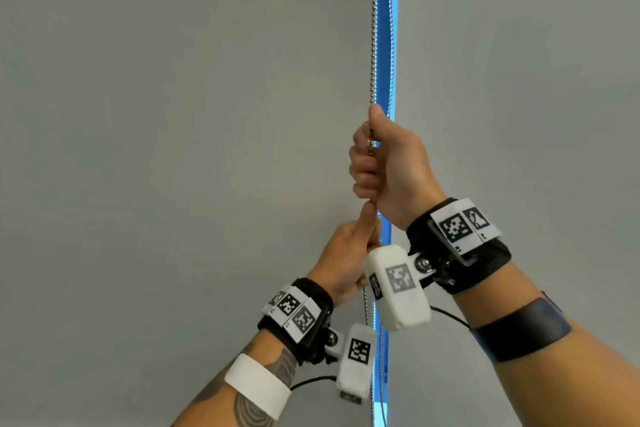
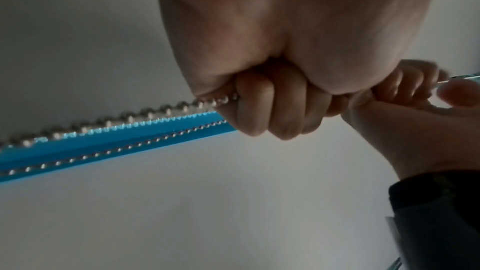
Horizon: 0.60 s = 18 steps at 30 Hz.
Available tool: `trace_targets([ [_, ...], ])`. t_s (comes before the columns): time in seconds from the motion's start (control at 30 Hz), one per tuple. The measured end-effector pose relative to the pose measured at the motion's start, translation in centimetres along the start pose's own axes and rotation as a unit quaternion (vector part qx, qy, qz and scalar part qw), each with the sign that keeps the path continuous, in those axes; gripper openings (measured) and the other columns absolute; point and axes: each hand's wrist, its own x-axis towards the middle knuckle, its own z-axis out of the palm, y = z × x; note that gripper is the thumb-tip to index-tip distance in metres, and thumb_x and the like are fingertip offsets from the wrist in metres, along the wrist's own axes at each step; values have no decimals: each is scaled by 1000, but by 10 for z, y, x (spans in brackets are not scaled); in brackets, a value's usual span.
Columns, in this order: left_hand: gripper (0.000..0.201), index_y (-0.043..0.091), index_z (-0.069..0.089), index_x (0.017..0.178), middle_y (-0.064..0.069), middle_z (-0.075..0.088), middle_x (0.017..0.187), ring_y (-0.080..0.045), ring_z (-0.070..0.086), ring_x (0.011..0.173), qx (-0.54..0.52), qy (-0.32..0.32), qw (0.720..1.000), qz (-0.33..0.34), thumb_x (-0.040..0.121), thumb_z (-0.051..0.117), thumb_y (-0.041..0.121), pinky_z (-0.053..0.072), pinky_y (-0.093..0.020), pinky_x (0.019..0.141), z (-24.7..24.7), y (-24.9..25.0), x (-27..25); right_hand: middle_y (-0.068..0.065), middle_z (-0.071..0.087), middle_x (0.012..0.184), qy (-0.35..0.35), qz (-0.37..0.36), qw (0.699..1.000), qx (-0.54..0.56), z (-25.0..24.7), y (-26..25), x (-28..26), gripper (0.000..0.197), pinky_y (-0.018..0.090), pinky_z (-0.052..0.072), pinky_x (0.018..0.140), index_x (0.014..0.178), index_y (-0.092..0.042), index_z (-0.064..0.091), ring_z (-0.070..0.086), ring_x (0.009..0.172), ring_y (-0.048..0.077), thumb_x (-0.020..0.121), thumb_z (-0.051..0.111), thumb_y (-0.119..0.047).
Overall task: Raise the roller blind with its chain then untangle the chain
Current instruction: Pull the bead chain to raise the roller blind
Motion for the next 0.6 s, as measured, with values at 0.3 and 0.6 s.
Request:
trace_targets([
  [0.3,70,13,66,98,-1,71,83,-13,64,80,-3,-69,998,-12,95,22,68,47,-31,74,-28,18,11,-8,16,48,57,-29,997,30,9,7,-2,58,22,11,41,61,-24,24,11,38,11,107,44,-53],
  [0.6,69,8,65,111,-5,72,92,-20,64,93,-81,0,996,25,103,26,64,51,-34,85,-41,53,36,-5,20,42,44,5,999,-3,-5,66,-12,62,19,13,42,55,-23,29,14,33,10,109,38,-53],
])
